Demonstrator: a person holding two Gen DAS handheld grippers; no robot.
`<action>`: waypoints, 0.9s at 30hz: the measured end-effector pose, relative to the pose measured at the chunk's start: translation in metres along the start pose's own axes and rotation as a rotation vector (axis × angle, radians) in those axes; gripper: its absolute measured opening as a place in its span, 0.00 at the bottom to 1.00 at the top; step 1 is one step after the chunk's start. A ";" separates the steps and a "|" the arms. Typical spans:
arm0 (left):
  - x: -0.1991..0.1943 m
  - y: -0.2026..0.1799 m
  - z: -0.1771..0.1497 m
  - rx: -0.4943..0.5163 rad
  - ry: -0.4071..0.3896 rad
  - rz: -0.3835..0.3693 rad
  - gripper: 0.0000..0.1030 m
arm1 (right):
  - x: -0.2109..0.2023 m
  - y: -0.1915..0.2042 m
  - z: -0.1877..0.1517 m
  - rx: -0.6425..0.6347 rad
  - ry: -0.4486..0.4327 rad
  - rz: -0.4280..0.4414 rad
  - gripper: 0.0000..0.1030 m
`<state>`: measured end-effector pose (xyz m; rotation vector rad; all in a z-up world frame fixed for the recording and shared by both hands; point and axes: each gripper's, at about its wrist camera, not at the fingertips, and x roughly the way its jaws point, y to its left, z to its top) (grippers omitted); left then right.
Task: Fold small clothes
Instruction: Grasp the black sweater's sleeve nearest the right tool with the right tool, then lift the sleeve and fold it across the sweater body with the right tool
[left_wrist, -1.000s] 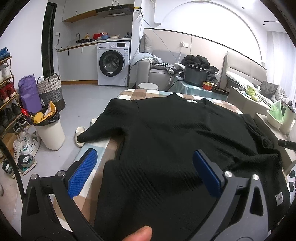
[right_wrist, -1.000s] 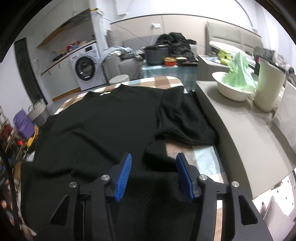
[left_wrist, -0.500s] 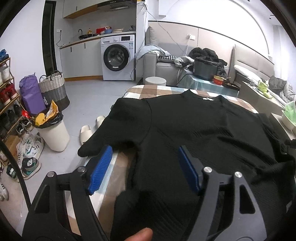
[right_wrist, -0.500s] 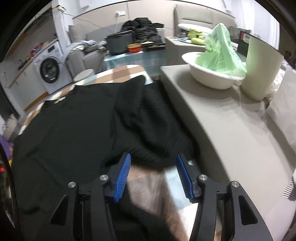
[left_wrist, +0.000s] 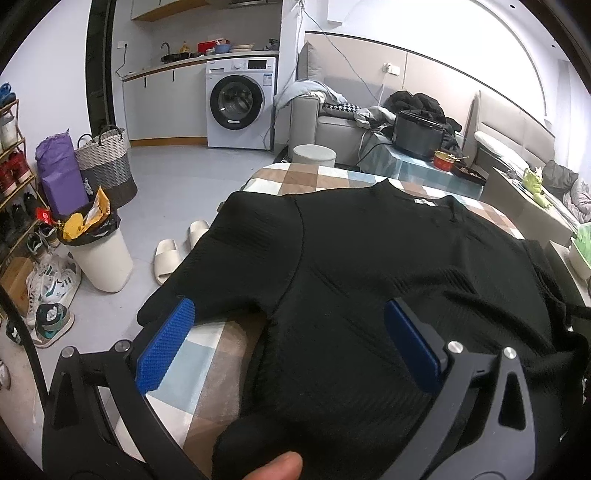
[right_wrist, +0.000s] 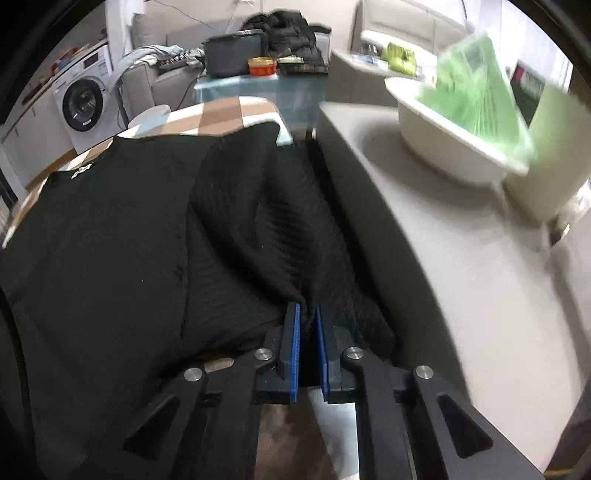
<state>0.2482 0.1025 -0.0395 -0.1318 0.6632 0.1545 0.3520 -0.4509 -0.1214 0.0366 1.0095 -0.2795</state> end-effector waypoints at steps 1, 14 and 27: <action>0.000 -0.001 0.000 0.003 -0.003 0.002 0.99 | -0.010 -0.001 0.003 0.002 -0.042 -0.012 0.06; -0.027 0.000 -0.004 0.016 -0.041 -0.001 0.99 | -0.126 0.089 0.053 -0.368 -0.342 0.517 0.20; -0.026 -0.003 -0.006 0.014 -0.026 -0.020 0.99 | -0.066 -0.018 -0.001 -0.003 -0.055 -0.039 0.50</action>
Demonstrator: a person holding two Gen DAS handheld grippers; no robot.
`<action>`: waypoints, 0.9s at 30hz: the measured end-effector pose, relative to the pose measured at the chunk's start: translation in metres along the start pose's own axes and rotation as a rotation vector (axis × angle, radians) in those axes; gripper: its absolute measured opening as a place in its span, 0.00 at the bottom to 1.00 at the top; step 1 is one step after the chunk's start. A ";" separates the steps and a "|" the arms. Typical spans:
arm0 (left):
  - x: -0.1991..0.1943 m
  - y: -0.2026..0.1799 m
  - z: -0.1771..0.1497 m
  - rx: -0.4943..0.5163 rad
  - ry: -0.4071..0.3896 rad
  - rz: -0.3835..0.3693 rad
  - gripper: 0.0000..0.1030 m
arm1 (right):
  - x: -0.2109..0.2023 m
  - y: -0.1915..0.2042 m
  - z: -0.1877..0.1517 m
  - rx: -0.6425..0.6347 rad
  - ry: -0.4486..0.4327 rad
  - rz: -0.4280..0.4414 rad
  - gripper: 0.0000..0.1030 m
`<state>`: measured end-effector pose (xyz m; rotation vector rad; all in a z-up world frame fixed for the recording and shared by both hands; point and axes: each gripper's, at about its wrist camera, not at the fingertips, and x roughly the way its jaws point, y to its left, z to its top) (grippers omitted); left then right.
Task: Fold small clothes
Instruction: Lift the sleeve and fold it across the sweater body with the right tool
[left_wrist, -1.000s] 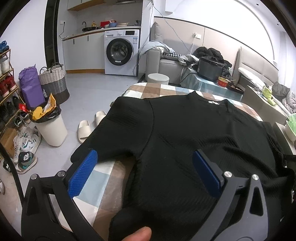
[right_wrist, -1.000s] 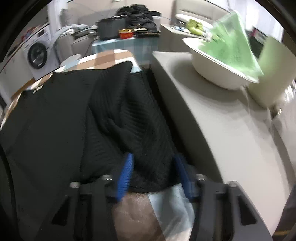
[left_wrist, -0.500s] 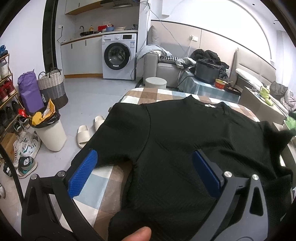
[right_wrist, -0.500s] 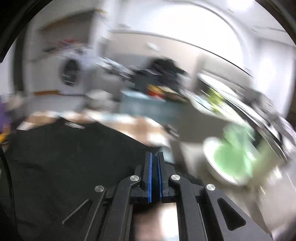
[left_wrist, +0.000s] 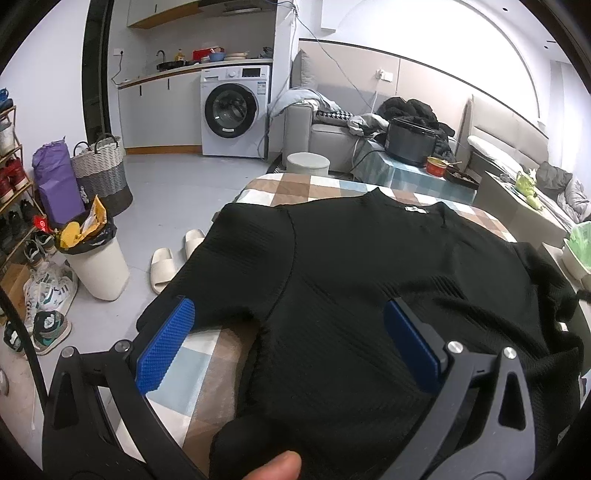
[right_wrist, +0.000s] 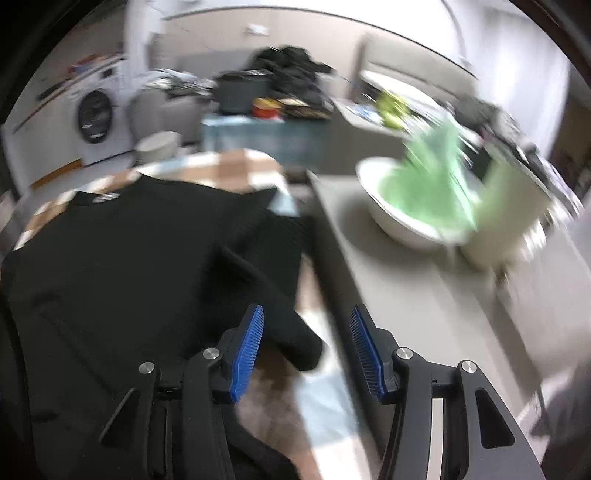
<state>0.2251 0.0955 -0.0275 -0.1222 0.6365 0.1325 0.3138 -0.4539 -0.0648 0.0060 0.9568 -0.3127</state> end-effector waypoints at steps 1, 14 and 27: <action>0.001 0.000 0.001 0.001 0.002 -0.003 0.99 | -0.002 -0.003 -0.008 0.017 0.010 0.008 0.50; 0.018 -0.008 0.007 0.012 0.024 -0.030 0.99 | 0.025 -0.017 -0.035 0.587 0.072 0.438 0.50; 0.014 0.006 0.003 -0.025 0.013 -0.014 0.99 | 0.052 -0.004 0.032 0.637 0.003 0.204 0.07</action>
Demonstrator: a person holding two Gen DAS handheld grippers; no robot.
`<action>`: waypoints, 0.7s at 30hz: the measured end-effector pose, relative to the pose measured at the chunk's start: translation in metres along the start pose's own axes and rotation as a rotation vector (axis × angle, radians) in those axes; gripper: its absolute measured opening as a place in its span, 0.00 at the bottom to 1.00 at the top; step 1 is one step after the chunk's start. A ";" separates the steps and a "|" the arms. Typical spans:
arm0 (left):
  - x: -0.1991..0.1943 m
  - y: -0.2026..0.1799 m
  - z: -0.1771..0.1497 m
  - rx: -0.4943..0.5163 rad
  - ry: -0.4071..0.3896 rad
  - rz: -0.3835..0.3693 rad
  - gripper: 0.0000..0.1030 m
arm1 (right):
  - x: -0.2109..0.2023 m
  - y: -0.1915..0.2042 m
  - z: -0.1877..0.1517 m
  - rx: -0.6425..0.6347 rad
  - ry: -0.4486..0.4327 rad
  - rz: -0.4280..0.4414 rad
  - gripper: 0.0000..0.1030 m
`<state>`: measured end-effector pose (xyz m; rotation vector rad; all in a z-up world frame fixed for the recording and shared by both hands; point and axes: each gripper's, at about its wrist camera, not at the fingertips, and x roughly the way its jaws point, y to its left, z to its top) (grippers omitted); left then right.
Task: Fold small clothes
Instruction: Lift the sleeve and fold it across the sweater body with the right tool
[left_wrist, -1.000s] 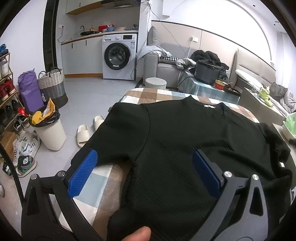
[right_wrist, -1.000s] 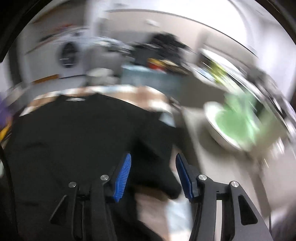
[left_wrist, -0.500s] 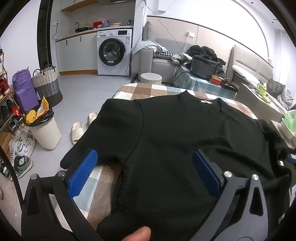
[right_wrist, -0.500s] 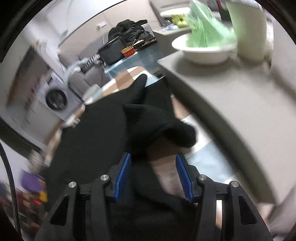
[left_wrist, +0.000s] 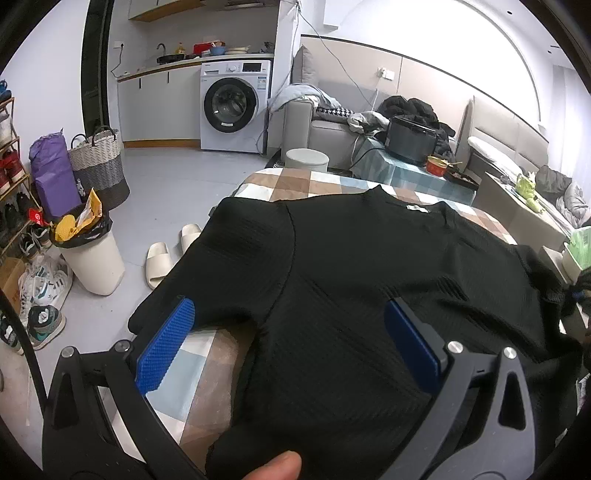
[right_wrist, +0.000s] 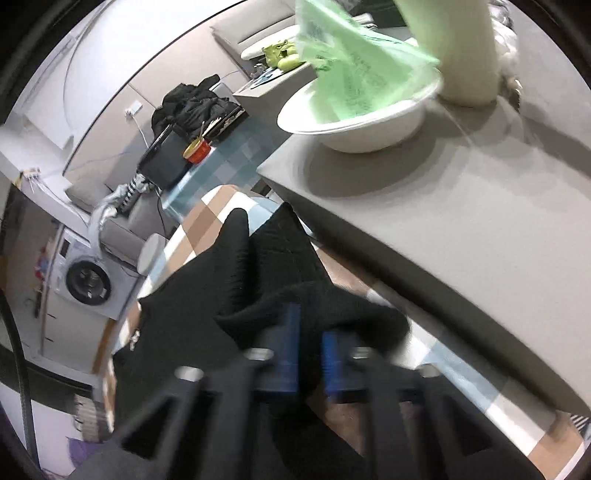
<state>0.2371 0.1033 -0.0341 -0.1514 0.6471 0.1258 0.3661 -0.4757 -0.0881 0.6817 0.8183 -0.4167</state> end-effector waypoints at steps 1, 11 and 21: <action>-0.001 0.001 0.000 0.000 -0.001 0.001 0.99 | -0.005 0.011 0.002 -0.074 -0.037 0.003 0.06; -0.008 0.000 -0.002 0.001 -0.013 0.009 0.99 | -0.014 0.131 -0.119 -1.325 0.218 0.202 0.06; -0.009 0.003 -0.001 -0.008 -0.007 0.019 0.99 | -0.013 0.090 -0.087 -1.030 0.218 0.183 0.29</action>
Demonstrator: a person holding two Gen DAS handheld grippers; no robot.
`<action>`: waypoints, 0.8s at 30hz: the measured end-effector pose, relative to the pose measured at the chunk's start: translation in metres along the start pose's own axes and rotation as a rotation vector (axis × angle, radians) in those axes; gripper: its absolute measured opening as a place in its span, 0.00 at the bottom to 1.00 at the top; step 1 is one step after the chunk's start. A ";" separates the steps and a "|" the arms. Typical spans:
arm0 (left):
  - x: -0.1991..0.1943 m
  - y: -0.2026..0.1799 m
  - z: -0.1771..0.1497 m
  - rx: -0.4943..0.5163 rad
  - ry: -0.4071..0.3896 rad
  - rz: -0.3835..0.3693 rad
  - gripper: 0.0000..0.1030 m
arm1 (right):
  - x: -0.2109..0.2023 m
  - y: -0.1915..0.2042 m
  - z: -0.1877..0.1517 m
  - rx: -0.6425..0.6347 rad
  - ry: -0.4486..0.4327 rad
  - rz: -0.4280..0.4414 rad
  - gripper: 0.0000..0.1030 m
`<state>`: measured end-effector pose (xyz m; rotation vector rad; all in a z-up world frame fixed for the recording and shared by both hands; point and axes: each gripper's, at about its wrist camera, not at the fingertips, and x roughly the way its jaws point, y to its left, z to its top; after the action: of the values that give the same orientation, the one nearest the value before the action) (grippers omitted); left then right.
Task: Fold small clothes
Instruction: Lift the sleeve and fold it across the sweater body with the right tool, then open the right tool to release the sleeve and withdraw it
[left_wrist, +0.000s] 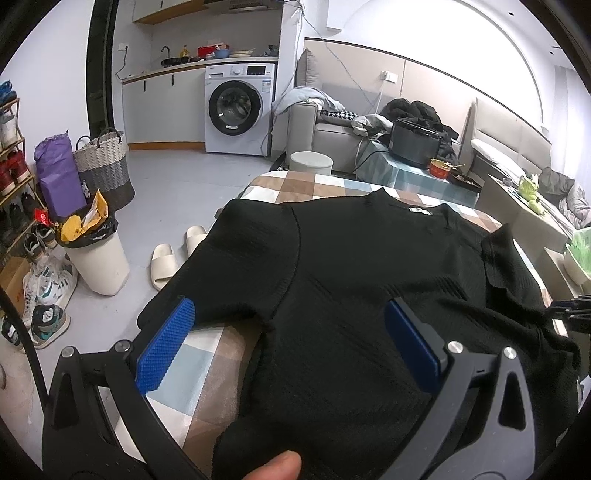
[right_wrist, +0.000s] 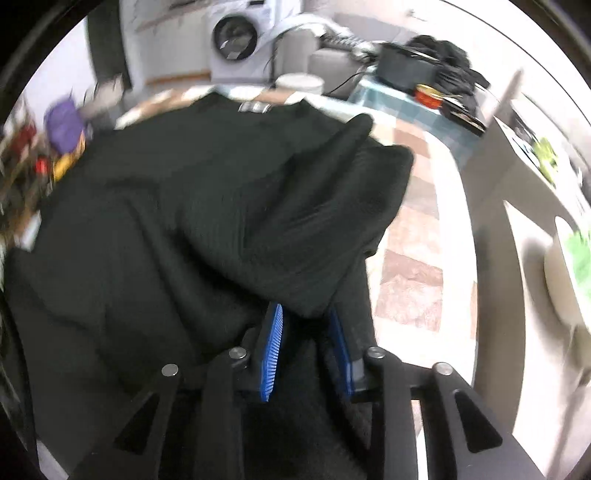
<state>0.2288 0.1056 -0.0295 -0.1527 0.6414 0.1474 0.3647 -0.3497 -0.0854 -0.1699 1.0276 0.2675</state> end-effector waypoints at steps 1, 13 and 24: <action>0.001 0.002 0.000 -0.007 0.004 0.002 0.99 | -0.001 0.002 0.001 0.019 -0.022 -0.002 0.30; 0.005 0.009 -0.001 -0.031 0.020 0.024 0.99 | 0.053 -0.028 0.022 0.245 0.102 -0.008 0.33; 0.014 0.004 0.001 -0.021 0.026 0.024 0.99 | 0.024 -0.029 0.037 0.224 -0.010 -0.123 0.26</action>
<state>0.2396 0.1106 -0.0375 -0.1671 0.6684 0.1757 0.4149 -0.3647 -0.0867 -0.0284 1.0247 0.0400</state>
